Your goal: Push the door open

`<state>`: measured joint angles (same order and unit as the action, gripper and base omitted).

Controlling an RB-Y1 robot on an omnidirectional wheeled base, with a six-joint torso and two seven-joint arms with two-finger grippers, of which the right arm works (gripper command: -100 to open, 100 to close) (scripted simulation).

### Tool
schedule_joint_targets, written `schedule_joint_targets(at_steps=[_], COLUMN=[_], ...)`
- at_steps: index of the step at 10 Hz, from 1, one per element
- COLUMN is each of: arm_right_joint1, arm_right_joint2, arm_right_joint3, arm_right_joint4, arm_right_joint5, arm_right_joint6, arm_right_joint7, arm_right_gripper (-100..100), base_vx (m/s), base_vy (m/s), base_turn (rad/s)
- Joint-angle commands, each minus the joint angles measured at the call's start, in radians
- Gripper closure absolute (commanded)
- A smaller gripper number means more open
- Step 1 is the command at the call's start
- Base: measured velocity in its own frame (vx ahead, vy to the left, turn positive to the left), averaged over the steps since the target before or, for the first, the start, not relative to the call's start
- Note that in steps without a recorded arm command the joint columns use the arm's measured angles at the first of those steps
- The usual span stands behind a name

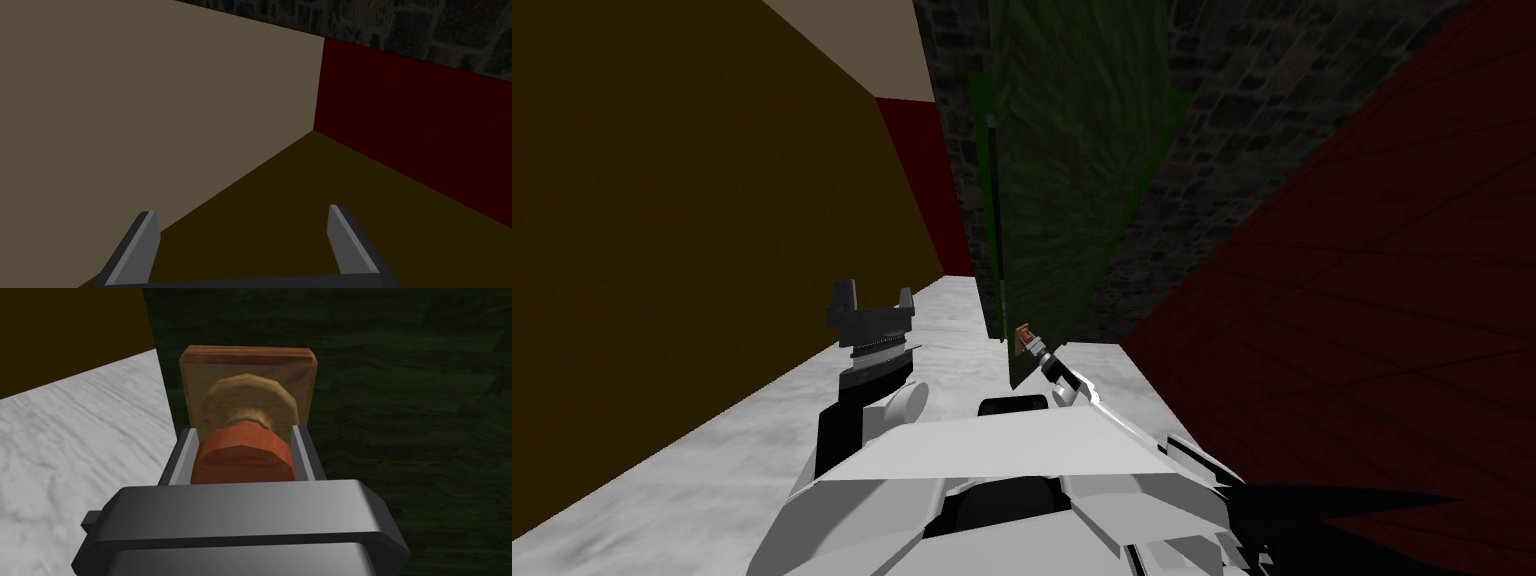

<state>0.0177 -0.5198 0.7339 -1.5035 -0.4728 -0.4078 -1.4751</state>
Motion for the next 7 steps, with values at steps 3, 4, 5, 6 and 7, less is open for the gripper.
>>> schedule_joint_targets(at_steps=[3, 4, 5, 6, 7], arm_right_joint1=[0.004, 0.006, 0.008, 0.011, 0.012], arm_right_joint2=[-0.047, -0.058, -0.068, -0.080, -0.089], arm_right_joint3=[0.041, 0.054, 0.066, 0.081, 0.092], arm_right_joint4=[-0.041, -0.050, -0.058, -0.068, -0.076], arm_right_joint5=[0.011, 0.014, 0.017, 0.021, 0.023], arm_right_joint6=[-0.025, -0.029, -0.033, -0.038, -0.041], arm_right_joint7=[-0.033, -0.041, -0.048, -0.057, -0.064], arm_right_gripper=[100, 100, 100, 100, 100], base_vx=[-0.126, -0.094, -0.099, -0.096, -0.117], base_vy=[-0.185, -0.177, -0.169, -0.165, -0.173], base_turn=[0.073, 0.066, 0.057, 0.062, 0.067])
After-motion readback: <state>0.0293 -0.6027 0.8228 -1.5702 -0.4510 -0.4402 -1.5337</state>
